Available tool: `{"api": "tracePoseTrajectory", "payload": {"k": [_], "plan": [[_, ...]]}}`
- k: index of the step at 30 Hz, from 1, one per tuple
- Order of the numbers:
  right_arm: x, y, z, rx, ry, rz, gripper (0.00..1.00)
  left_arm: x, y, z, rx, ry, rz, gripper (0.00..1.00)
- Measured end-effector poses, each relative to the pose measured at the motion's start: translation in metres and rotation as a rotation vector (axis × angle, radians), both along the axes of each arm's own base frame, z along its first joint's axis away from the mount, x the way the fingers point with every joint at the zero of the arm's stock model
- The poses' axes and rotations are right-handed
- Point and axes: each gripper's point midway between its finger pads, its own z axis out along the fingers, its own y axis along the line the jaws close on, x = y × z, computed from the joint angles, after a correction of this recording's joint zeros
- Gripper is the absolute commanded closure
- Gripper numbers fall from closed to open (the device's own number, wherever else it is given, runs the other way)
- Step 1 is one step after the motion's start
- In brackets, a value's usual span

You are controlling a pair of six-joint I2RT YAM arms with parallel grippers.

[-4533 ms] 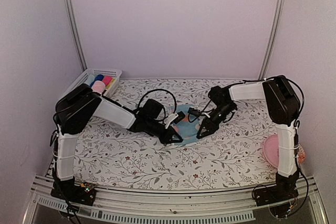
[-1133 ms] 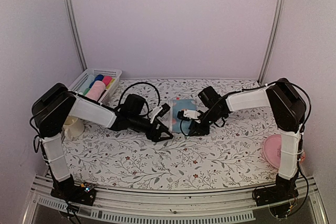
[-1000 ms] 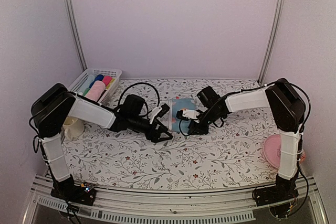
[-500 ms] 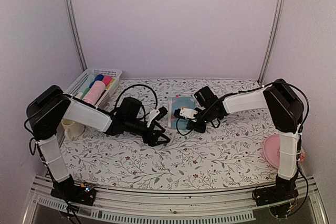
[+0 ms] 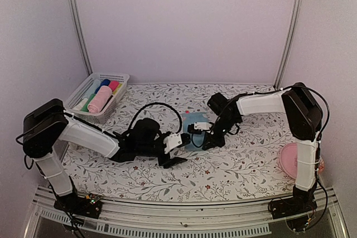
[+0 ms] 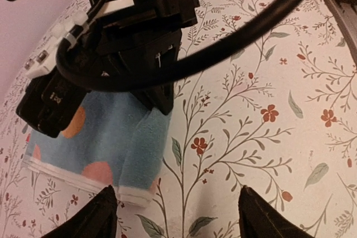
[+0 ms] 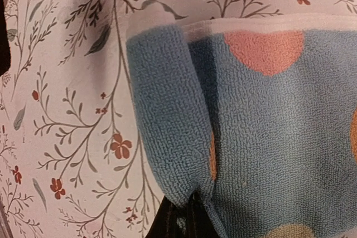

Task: Roll the towels
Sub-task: Roll the towel at the center of the board.

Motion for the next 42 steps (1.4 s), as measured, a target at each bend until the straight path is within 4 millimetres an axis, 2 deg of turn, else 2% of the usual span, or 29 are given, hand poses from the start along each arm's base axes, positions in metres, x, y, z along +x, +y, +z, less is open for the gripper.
{"api": "tracePoseTrajectory", "payload": {"k": [6,13,17,22,25,27,29,30,35,36,38,42], "plan": [[-0.025,-0.004,0.0,-0.003,0.127,0.05,0.96,-0.002,-0.011,0.0,0.041,-0.116,-0.033,0.32],[-0.038,-0.008,0.0,0.002,0.217,0.067,0.96,-0.01,-0.026,-0.026,0.124,-0.159,-0.075,0.42],[-0.042,-0.011,0.0,0.001,0.243,0.07,0.96,-0.008,-0.028,-0.033,0.149,-0.172,-0.072,0.44],[-0.046,-0.013,0.0,-0.002,0.267,0.073,0.95,-0.005,-0.028,-0.037,0.165,-0.182,-0.064,0.57],[-0.047,-0.014,0.0,-0.002,0.278,0.071,0.95,-0.005,-0.028,-0.041,0.172,-0.178,-0.065,0.76],[-0.047,-0.014,0.0,0.0,0.285,0.071,0.95,-0.005,-0.027,-0.043,0.179,-0.174,-0.068,0.81],[-0.047,-0.015,0.0,0.002,0.29,0.068,0.95,-0.006,-0.027,-0.044,0.18,-0.169,-0.068,1.0],[-0.046,-0.015,0.001,0.002,0.291,0.065,0.95,-0.006,-0.027,-0.044,0.177,-0.164,-0.065,1.0],[-0.045,-0.018,0.001,0.008,0.296,0.063,0.82,-0.007,-0.028,-0.045,0.17,-0.149,-0.063,1.0],[-0.045,-0.018,0.001,0.012,0.296,0.066,0.76,-0.007,-0.028,-0.046,0.167,-0.139,-0.06,1.0],[-0.047,-0.02,0.002,0.023,0.292,0.075,0.7,-0.007,-0.027,-0.048,0.157,-0.106,-0.051,1.0],[-0.053,-0.025,0.01,0.05,0.251,0.109,0.61,-0.005,-0.027,-0.047,0.107,-0.01,-0.04,1.0]]}}
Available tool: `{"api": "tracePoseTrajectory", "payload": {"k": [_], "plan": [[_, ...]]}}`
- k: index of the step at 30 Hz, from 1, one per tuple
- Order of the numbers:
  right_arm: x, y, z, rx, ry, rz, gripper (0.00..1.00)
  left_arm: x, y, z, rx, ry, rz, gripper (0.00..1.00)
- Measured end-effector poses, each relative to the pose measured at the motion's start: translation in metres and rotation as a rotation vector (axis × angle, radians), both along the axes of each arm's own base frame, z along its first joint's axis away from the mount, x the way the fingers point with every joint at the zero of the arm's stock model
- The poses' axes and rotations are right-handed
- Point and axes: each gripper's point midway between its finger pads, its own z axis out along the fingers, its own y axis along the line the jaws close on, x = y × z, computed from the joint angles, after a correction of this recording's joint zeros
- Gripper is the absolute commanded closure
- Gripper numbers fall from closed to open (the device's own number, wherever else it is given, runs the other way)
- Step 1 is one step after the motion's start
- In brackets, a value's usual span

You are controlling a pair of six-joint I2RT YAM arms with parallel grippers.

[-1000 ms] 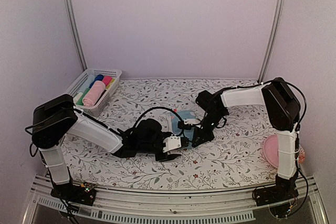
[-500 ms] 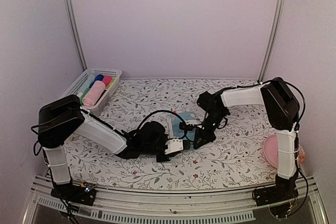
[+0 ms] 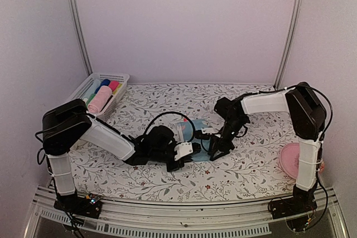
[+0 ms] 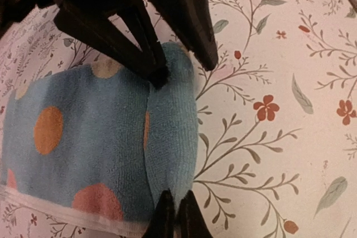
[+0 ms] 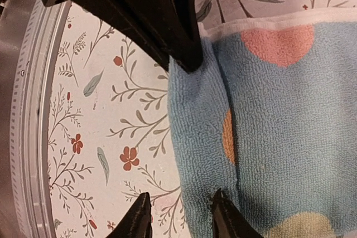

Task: Roll the towels
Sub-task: Roll the towel at the center of the board.

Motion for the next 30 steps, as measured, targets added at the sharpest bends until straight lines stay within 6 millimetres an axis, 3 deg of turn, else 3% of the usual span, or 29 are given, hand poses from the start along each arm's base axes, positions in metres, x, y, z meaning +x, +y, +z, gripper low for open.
{"api": "tracePoseTrajectory", "payload": {"k": [6,17,26,30], "plan": [[0.004,-0.006,0.017,0.049,-0.105,0.015,0.51,0.014,0.003,-0.004,-0.081,0.193,0.044,1.0],[0.004,-0.012,0.044,0.179,-0.348,0.043,0.45,0.027,0.003,-0.004,-0.175,0.534,0.052,1.0],[0.018,-0.01,0.036,0.176,-0.487,0.039,0.46,0.028,0.001,-0.004,-0.193,0.706,0.022,1.0],[0.025,-0.003,0.032,0.165,-0.539,0.04,0.51,0.03,0.002,-0.006,-0.212,0.775,0.01,1.0]]}}
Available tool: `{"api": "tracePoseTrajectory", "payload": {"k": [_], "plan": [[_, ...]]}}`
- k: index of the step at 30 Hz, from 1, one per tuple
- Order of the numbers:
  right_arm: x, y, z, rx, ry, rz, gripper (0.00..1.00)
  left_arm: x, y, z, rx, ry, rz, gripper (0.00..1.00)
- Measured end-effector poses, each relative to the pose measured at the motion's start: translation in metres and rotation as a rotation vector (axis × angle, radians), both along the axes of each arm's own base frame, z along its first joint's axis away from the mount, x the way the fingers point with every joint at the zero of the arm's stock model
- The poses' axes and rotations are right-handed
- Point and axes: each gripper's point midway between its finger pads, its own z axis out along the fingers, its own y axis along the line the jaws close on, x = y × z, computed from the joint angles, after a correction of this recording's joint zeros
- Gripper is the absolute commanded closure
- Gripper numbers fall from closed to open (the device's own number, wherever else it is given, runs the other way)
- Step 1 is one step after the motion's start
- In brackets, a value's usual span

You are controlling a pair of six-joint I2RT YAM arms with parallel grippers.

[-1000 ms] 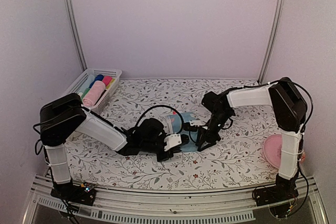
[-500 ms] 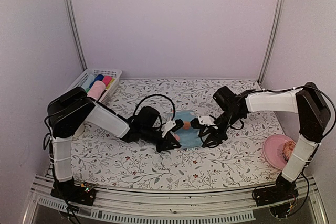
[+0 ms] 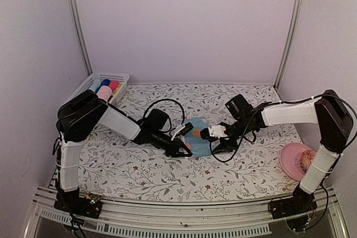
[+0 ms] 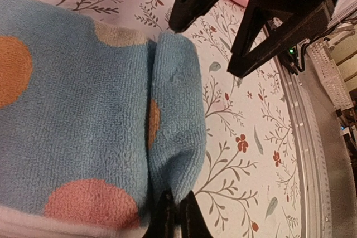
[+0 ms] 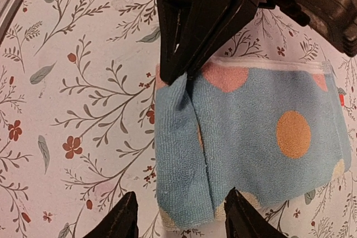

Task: Roll the towels
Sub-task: Roll the towel at the center of the board.

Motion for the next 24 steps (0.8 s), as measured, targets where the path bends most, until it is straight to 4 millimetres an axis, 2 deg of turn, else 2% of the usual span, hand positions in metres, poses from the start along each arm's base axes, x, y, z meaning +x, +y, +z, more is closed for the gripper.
{"api": "tracePoseTrajectory", "payload": {"k": [13,17,20,22,24], "plan": [[0.0,0.003,-0.028,-0.081,-0.028,-0.003,0.66,0.003,0.002,0.001,-0.05,0.139,-0.007,1.0],[0.002,0.005,-0.036,-0.106,-0.042,-0.016,0.78,0.003,0.002,0.003,-0.061,0.158,-0.006,1.0],[0.006,0.005,-0.043,-0.12,-0.041,-0.035,0.92,0.004,0.002,0.004,-0.068,0.166,-0.008,1.0],[0.008,0.006,-0.042,-0.119,-0.038,-0.04,0.96,0.004,0.002,0.004,-0.069,0.167,-0.007,1.0],[0.008,0.008,-0.041,-0.127,-0.018,-0.037,0.96,0.003,0.002,0.003,-0.07,0.164,-0.007,0.87]]}}
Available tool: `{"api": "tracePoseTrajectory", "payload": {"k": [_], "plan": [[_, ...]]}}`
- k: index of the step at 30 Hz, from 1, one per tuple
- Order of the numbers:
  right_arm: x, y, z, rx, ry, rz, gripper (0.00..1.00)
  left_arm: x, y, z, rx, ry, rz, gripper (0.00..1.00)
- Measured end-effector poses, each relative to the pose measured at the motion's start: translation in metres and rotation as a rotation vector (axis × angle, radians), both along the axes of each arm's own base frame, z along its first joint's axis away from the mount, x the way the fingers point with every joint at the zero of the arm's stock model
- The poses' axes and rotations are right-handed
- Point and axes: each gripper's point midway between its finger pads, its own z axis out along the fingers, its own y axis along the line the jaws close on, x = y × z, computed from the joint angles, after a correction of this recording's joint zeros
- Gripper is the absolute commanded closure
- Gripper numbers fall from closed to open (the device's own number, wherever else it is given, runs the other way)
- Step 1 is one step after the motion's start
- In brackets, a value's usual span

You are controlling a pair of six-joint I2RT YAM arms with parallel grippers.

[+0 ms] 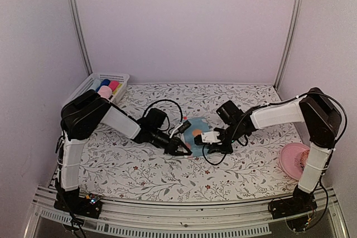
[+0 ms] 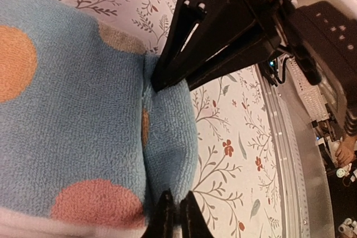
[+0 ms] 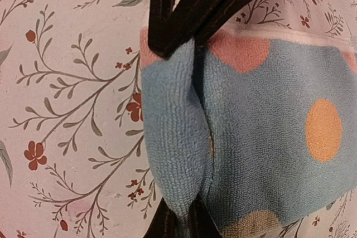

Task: Roll the towels
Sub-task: Roll the towel at the center of the board.

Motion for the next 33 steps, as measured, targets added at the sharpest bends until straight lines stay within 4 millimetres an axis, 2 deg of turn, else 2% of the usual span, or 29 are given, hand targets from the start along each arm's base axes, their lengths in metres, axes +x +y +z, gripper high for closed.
{"api": "tracePoseTrajectory", "payload": {"k": [3,7,10,12,15,18,20,23,27,29,33], "plan": [[-0.002,0.003,0.0,-0.012,0.049,0.008,0.96,0.001,0.004,-0.004,0.02,-0.028,0.019,0.68],[-0.007,0.009,-0.001,-0.027,0.141,0.027,0.96,0.001,0.021,0.005,0.062,-0.124,0.081,0.52],[-0.011,0.012,0.0,-0.036,0.206,0.036,0.96,0.003,0.038,0.021,0.088,-0.22,0.144,0.48],[-0.017,0.012,0.0,-0.041,0.261,0.041,0.96,0.006,0.045,0.041,0.072,-0.309,0.181,0.46],[-0.023,0.011,0.002,-0.047,0.342,0.039,0.95,0.009,0.048,0.069,0.029,-0.436,0.209,0.44],[-0.027,0.009,0.004,-0.055,0.435,0.025,0.95,0.008,0.044,0.081,0.024,-0.553,0.211,0.42],[-0.03,0.007,0.005,-0.059,0.499,0.015,0.94,-0.002,0.033,0.079,0.041,-0.632,0.18,0.41],[-0.032,0.001,0.004,-0.062,0.592,-0.011,0.94,-0.033,0.016,0.069,0.063,-0.755,0.091,0.4],[-0.033,-0.004,0.002,-0.06,0.699,-0.047,0.94,-0.063,0.004,0.057,0.1,-0.884,0.003,0.39],[-0.034,-0.005,0.002,-0.057,0.737,-0.058,0.94,-0.069,-0.001,0.054,0.118,-0.947,-0.021,0.39],[-0.038,-0.007,0.002,-0.064,0.772,-0.068,0.94,-0.068,-0.007,0.041,0.177,-1.024,-0.036,0.4]]}}
